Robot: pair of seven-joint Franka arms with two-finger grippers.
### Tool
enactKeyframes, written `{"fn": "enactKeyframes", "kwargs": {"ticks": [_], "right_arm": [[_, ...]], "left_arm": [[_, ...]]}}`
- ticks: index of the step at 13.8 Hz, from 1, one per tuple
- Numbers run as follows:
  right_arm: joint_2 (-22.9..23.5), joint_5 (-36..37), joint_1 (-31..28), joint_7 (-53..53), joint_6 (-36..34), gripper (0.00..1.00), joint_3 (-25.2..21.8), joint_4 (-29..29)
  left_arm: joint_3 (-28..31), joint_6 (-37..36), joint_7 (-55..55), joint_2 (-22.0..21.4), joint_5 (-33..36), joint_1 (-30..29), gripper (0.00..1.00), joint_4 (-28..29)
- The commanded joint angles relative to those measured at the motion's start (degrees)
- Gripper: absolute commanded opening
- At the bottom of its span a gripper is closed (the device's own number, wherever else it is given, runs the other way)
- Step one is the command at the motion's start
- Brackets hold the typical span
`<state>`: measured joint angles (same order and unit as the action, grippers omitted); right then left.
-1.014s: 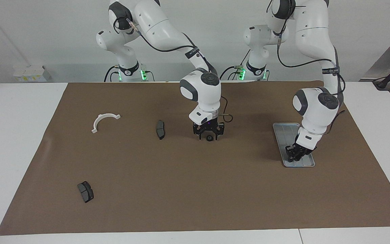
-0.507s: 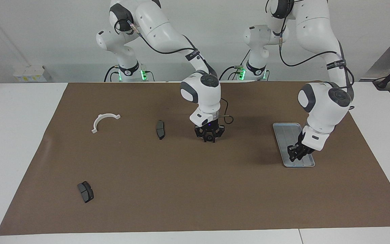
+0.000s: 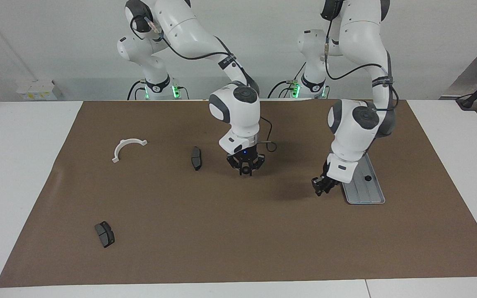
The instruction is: Place bearing gear from tray to pile
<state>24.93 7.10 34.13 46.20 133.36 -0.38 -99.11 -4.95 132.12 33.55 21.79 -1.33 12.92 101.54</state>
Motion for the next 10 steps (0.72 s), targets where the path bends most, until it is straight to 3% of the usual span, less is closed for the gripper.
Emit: {"fn": "enactKeyframes", "kwargs": {"ticks": [1,3,7,8,10], "right_arm": [[-10.85,-0.60,-5.45,-6.53,0.06,0.00,0.73,-11.69],[-15.07,-2.17,-9.76,-13.20,-0.38,0.00,0.73,-15.75],[-15.79,-4.64,-21.35,-29.37,-2.05,0.00,0.73,-17.60],[-15.97,-5.43,-24.25,-34.63,-2.05,0.00,0.73,-18.13],[-15.97,-7.01,-29.44,-42.47,-1.70,0.00,0.73,-19.36]], "left_arm": [[1.00,2.17,6.69,-0.08,-0.42,6.30,0.11,0.59],[1.00,4.19,10.12,-0.52,-0.42,10.87,0.23,3.04],[0.91,10.78,10.75,-2.97,-0.43,16.42,0.36,11.12],[0.91,10.79,11.19,-3.15,-0.43,16.96,0.48,11.49],[0.99,10.10,13.03,-3.24,-0.43,17.75,1.00,11.06]]}}
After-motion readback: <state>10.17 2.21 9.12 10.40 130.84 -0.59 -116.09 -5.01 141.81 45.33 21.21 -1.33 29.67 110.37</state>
